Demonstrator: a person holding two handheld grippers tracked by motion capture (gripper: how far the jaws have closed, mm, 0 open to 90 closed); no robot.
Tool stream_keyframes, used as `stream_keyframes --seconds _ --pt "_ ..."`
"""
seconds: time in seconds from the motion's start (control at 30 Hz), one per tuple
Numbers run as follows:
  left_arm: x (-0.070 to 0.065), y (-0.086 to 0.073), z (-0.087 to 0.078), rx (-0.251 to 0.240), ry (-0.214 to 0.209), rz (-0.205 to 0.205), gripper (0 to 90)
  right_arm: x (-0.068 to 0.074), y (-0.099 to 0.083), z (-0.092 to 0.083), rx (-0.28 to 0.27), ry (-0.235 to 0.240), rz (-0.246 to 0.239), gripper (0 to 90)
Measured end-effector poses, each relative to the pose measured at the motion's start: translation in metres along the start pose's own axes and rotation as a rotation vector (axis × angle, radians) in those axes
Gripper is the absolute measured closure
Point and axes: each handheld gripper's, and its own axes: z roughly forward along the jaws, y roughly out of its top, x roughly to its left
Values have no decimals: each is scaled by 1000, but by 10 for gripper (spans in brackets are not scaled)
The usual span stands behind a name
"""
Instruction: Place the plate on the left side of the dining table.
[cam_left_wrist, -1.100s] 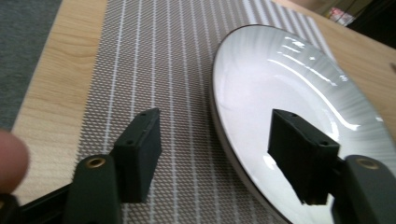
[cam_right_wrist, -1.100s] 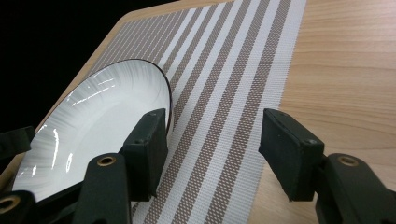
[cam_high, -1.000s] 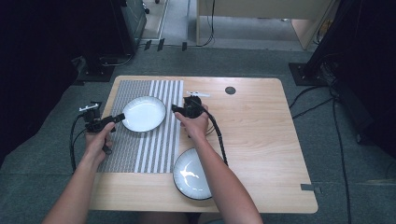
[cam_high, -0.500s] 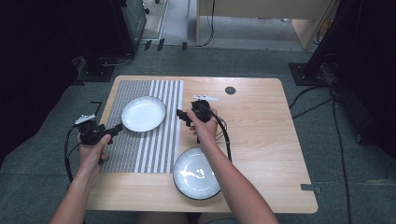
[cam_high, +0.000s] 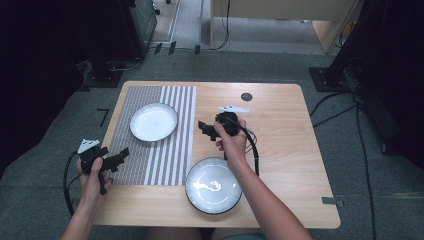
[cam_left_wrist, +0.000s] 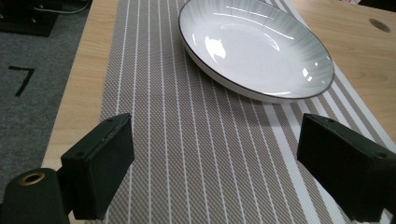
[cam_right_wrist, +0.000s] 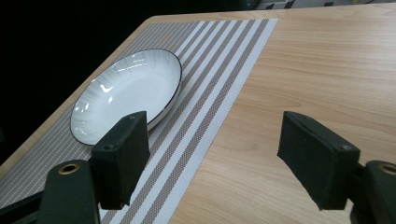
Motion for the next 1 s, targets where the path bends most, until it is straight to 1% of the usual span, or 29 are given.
stream_keyframes --seconds 0.1,0.17,0.23,0.3,0.37,0.4,0.47,0.5,0.53,0.63,0.7,0.73,0.83,0.87,0.9,0.93,0.97,1.0 --pt "-4 -7 -6 5 -1 3 113 -2 -2 -12 -6 -6 -6 240" --pt "-5 -11 -10 7 5 9 114 -5 -4 -20 -14 -12 -15 235" --pt "-7 -15 -13 10 12 11 118 -9 -6 -28 -21 -21 -12 235" --pt "-8 -20 -15 16 34 28 119 -13 -9 -36 -22 -28 -9 232" --pt "-9 -24 -15 29 46 42 121 -17 -12 -43 -25 -37 -14 232" --pt "-9 -27 -15 36 50 44 121 -20 -14 -47 -27 -46 -17 232" --pt "-10 -32 -15 45 64 51 121 -24 -18 -54 -28 -49 -10 231" --pt "-10 -32 -15 45 64 51 123 -24 -18 -54 -28 -49 -10 231" --pt "-11 -36 -15 53 68 49 124 -29 -22 -62 -30 -54 -3 230" --pt "-12 -43 -17 57 90 56 125 -35 -28 -72 -39 -65 -7 229" --pt "-12 -47 -19 65 85 50 127 -39 -34 -80 -42 -75 -7 229" --pt "-12 -49 -20 66 93 52 127 -41 -37 -83 -46 -78 -7 228" --pt "-11 -57 -24 68 139 80 127 -48 -44 -93 -50 -100 -12 226" --pt "-10 -59 -25 69 148 84 127 -51 -47 -97 -53 -103 -13 225" --pt "-10 -61 -25 72 155 94 127 -54 -50 -101 -56 -107 -10 225" --pt "-10 -61 -25 72 155 94 127 -57 -53 -104 -57 -113 -4 225" --pt "-9 -64 -27 81 167 111 127 -61 -56 -108 -60 -117 3 225" --pt "-9 -64 -27 81 165 109 127 -64 -60 -112 -60 -126 9 225"
